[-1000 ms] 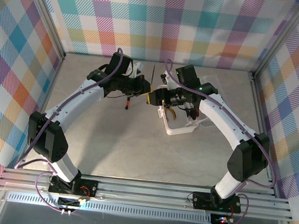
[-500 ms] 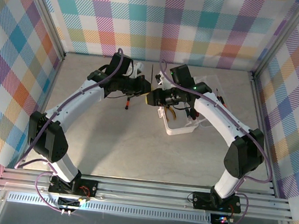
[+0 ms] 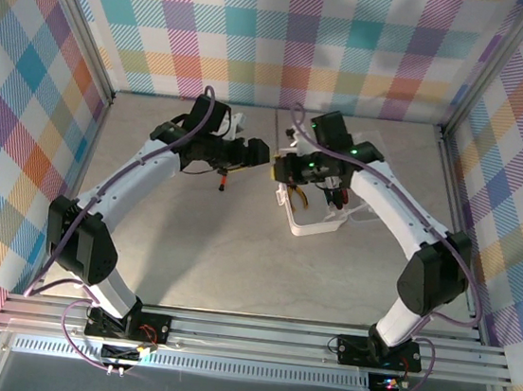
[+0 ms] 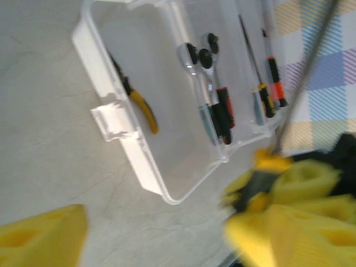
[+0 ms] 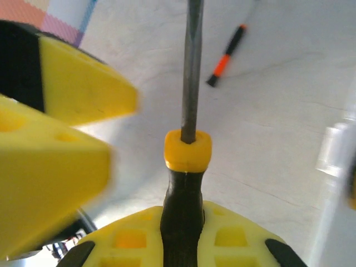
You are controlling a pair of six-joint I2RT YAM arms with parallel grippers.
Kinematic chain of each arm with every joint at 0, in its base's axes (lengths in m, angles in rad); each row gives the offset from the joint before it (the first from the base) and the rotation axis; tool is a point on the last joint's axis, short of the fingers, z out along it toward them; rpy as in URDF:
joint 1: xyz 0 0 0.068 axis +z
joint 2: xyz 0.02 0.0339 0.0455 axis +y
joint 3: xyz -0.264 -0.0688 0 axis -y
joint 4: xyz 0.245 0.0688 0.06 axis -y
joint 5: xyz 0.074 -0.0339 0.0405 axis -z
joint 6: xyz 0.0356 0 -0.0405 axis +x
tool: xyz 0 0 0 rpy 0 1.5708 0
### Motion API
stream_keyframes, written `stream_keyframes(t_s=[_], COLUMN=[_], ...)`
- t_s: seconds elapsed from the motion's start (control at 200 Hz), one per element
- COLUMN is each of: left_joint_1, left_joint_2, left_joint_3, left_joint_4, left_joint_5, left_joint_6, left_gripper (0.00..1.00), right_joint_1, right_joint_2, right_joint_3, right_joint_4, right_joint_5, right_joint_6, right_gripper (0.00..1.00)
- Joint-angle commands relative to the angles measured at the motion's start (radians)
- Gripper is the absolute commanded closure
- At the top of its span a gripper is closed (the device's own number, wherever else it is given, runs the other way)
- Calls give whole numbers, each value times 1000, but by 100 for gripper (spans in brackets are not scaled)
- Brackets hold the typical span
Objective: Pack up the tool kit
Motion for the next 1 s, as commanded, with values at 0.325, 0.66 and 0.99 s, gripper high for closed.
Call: stream_keyframes(t_s=[0.325, 0.66, 0.99], left_joint_1=[217, 217, 217], left_joint_2=[-139, -116, -89], left_joint_3=[-90, -129, -131], left_joint_4=[-158, -133, -116], left_joint_5=[-116, -95, -77], left_joint_6=[101, 91, 86], left_gripper=[0, 0, 0], right_joint_1=[-354, -384, -381], right_joint_2=[-59, 53, 70], right_joint_3=[-25, 12, 3], right_joint_4=[-325, -335, -321], right_joint_5=[349, 507, 489], right_joint_6=[-297, -330, -371], right_gripper=[100, 100, 100])
